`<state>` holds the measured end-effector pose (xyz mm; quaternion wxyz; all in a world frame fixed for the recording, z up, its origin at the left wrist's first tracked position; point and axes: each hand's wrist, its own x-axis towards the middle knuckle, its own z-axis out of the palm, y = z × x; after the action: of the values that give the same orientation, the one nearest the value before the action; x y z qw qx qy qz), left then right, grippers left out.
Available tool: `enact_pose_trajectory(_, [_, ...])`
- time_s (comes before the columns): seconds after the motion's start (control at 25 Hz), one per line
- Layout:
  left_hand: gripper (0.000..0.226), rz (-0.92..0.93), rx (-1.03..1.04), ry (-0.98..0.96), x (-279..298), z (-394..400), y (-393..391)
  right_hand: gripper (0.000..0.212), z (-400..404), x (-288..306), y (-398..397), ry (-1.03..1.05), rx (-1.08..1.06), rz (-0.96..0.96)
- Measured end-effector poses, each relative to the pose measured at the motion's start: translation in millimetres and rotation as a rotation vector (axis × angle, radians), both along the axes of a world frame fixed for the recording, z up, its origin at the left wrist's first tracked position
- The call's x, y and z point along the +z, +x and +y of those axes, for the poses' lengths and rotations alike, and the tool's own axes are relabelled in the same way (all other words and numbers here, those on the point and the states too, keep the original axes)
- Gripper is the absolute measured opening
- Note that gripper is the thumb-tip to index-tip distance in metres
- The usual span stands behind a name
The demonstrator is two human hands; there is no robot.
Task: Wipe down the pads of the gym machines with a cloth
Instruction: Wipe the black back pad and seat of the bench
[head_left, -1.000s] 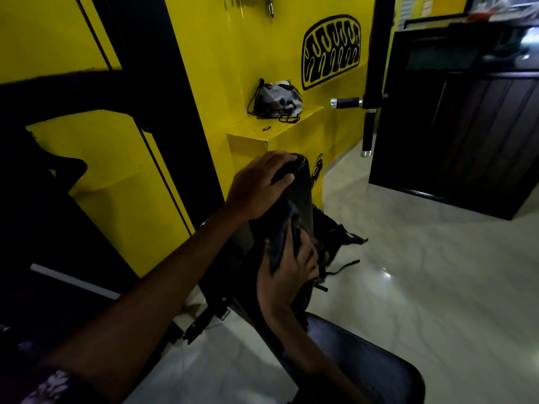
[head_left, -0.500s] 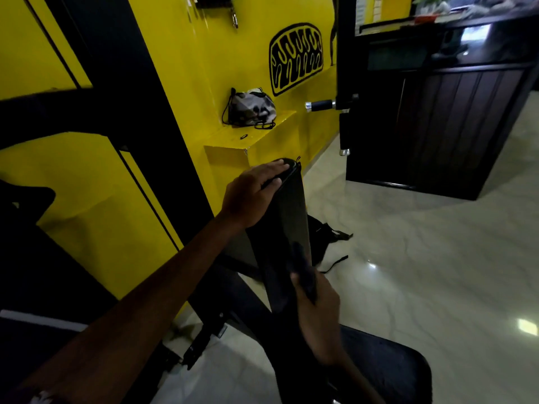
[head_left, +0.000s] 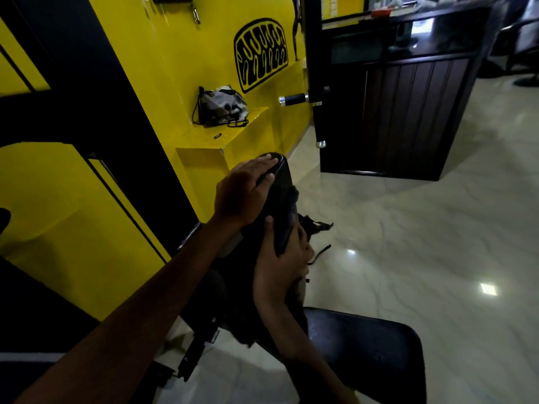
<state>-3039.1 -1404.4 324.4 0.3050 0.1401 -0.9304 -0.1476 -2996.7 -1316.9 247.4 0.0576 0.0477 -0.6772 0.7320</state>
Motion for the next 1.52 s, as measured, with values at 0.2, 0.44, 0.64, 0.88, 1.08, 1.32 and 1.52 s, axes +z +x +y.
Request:
enact_pose_trajectory(0.2, [0.051,-0.005,0.017,-0.035,-2.3,2.0,-1.3,0.074,0.7,-18.7,-5.9,0.189,0.038,0.213])
enact_pose_trajectory(0.44, [0.051,0.015,0.026,-0.033,-2.7,4.2,0.1,0.061,12.2,-36.2,-21.8,0.107,0.147,0.245])
enact_pose_trajectory(0.64, [0.048,0.043,0.033,-0.051,-2.5,3.1,-0.1,0.05,16.9,-9.9,-86.0,0.166,0.304,0.076])
enact_pose_trajectory(0.88, [0.047,0.052,0.03,-0.049,-2.0,7.0,1.8,0.063,24.4,-6.9,-59.0,0.217,0.302,0.297])
enact_pose_trajectory(1.08, [0.049,0.031,0.051,-0.061,2.0,9.6,2.6,0.049,10.9,36.5,-112.9,0.277,0.368,0.177])
enact_pose_trajectory(1.32, [0.047,0.047,0.036,-0.053,0.9,8.0,2.4,0.057,22.3,-23.2,-70.1,0.162,0.341,0.186])
enact_pose_trajectory(1.52, [0.047,0.043,0.05,-0.078,0.5,8.7,3.5,0.051,10.5,9.0,-108.7,0.249,0.352,0.136])
